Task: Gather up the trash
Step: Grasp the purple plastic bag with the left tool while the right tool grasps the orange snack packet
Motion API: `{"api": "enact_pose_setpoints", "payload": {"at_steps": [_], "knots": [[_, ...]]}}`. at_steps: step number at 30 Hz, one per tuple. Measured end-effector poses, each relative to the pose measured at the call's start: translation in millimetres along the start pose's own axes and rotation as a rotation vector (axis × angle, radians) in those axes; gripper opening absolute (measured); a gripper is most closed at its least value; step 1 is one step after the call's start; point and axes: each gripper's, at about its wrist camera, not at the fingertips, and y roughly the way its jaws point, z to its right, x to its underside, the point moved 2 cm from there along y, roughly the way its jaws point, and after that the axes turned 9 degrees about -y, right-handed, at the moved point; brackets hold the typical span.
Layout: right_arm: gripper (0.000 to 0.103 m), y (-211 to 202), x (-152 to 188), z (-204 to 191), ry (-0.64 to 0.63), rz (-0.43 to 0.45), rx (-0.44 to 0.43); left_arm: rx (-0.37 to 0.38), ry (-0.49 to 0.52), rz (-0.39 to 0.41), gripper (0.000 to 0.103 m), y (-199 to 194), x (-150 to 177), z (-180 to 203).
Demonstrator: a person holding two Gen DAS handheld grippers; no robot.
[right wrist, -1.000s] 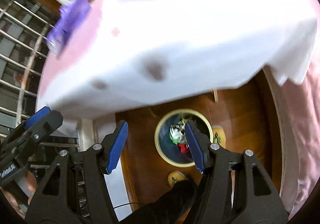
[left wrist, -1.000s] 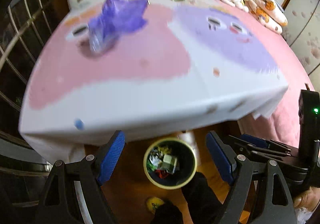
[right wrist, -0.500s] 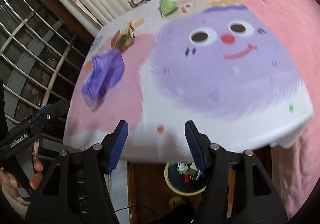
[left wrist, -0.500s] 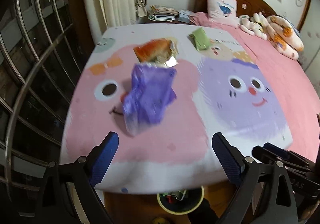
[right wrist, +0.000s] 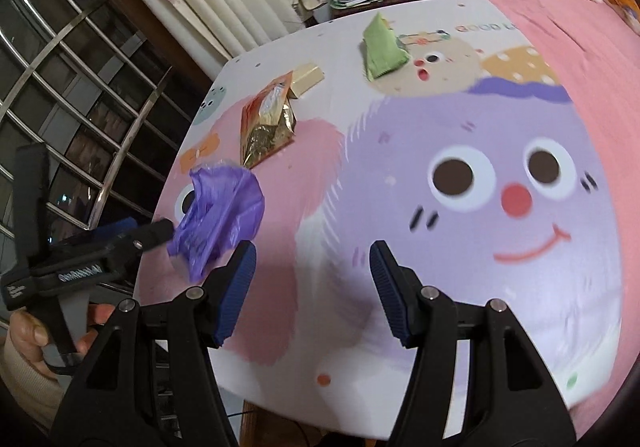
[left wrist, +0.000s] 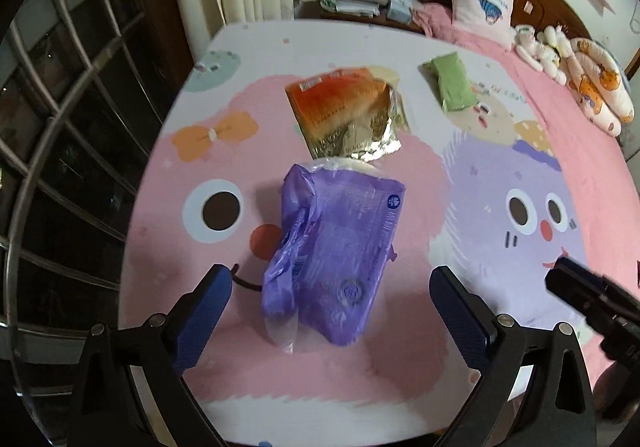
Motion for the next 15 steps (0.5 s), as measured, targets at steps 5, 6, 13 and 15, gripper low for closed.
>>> {"api": "enact_pose_setpoints", "payload": {"at_steps": [5,6,13,15], "knots": [[0.056,26,-22,-2,-0.059,-0.029,-0.025,-0.015,0.017,-0.046,0.100,32,-5,8],[0.056,30,-25,-3,-0.068,-0.033,-0.031,-0.019,0.022,-0.052,0.100,37,-5,11],[0.056,64,-51,-7,-0.133,-0.065,-0.059,-0.080,0.015,-0.113,0.100,74,-5,18],[0.056,72,-57,-9,-0.148,-0.070,-0.067,-0.100,0.005,-0.124,0.100,82,-7,17]]}}
